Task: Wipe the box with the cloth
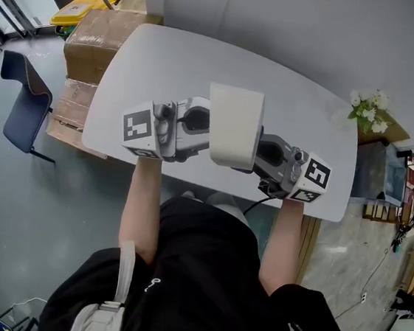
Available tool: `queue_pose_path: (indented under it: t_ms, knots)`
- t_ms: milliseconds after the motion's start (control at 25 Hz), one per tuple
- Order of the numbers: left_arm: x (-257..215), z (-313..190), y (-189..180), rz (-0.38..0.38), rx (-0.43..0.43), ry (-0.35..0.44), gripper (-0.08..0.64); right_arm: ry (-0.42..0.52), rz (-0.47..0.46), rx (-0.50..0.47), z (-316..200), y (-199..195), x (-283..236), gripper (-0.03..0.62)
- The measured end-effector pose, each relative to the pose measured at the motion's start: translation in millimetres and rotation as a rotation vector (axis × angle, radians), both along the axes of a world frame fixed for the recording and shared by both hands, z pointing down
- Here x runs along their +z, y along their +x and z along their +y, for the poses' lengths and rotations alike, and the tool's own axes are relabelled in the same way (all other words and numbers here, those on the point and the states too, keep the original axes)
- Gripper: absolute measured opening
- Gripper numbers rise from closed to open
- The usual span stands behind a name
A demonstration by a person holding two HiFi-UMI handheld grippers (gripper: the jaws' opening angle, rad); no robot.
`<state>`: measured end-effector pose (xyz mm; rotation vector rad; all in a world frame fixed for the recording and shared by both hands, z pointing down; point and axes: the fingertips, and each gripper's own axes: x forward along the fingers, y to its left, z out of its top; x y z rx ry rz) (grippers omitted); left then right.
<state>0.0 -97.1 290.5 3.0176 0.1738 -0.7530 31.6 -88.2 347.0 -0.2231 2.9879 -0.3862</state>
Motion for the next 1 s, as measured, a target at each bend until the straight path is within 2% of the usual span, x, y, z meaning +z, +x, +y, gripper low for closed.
queue_pose_path:
  t_ms: [160, 440, 600, 720, 840, 920, 1000]
  knots:
    - [6.9, -14.6, -9.5, 0.057, -0.045, -0.070, 0.052, -0.005, -0.011, -0.049, 9.0, -5.8, -0.5, 0.054]
    - [22.2, -31.6, -28.8, 0.078, -0.142, -0.159, 0.057, -0.009, 0.004, -0.111, 24.8, -19.8, 0.6, 0.054]
    - [42.5, -45.6, -33.8, 0.085, -0.191, -0.240, 0.060, -0.017, 0.021, -0.134, 27.9, -21.3, 4.5, 0.054]
    - [60.2, -54.4, -33.8, 0.062, -0.224, -0.281, 0.057, -0.022, 0.008, -0.151, 29.8, -19.8, 4.2, 0.054]
    - [76.4, -55.2, -30.1, -0.016, -0.242, -0.282, 0.049, -0.015, -0.024, -0.152, 30.2, -19.9, -2.8, 0.054]
    - [84.2, -51.1, -23.9, -0.067, -0.226, -0.272, 0.049, -0.002, -0.043, -0.140, 29.2, -19.2, -8.9, 0.054]
    - [88.1, -47.3, -18.6, -0.078, -0.202, -0.277, 0.049, 0.014, -0.051, -0.124, 28.6, -17.2, -14.1, 0.054]
